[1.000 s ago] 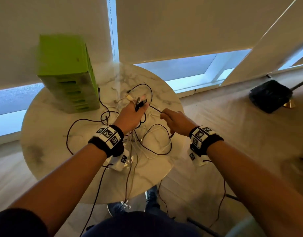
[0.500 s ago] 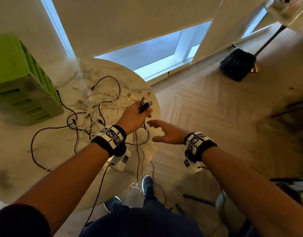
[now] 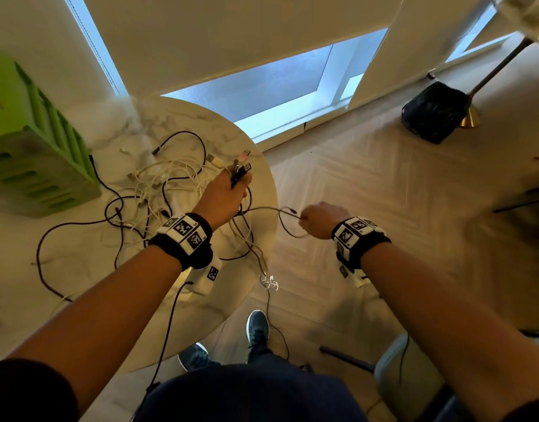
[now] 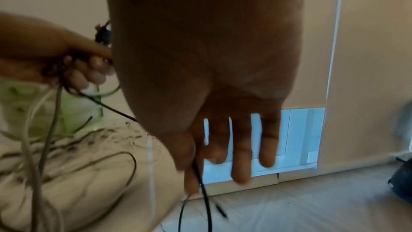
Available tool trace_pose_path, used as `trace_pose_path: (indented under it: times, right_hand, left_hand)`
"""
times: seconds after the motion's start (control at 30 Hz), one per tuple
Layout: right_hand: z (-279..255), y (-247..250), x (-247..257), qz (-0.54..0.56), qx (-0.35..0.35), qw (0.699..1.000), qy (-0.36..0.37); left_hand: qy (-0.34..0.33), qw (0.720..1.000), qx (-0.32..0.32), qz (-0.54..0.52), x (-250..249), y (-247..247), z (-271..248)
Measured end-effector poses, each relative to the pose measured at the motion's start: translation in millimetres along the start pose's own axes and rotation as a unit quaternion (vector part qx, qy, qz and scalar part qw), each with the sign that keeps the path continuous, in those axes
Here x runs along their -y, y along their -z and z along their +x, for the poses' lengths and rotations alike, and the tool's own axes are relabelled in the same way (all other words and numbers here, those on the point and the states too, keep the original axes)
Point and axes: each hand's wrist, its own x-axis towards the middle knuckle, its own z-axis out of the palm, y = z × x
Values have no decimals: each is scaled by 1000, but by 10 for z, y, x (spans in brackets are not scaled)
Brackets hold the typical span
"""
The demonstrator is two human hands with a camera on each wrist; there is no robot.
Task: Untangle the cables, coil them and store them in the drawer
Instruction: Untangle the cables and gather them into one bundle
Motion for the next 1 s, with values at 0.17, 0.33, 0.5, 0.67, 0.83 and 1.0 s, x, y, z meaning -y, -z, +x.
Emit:
trace_pose_path:
  times: [0.17,0.33,0.5,0.67,0.83,1.0]
  right_hand:
    - [2,-193,-34,-109,111,987,36]
    - [76,-168,256,191,63,968,152]
    - [182,-208,545,235,-25,951,199]
    - [195,-138,547,222,-61,947,223]
    - [176,-45,336,195,-92,955,203]
    - [173,-124,172,-10,70,994,80]
  left_hand:
    - [-1,999,1,-35,-72,-198,-4]
    - [4,997,23,-78,-42,-269,-25]
    - [3,991,30,-129,-77,-169,-66]
    - [9,995,-8,-100,-67,16,-121]
    - [-43,996,-73,-35,0,152,-75]
    - [-18,996,-88,-9,52,202,-40]
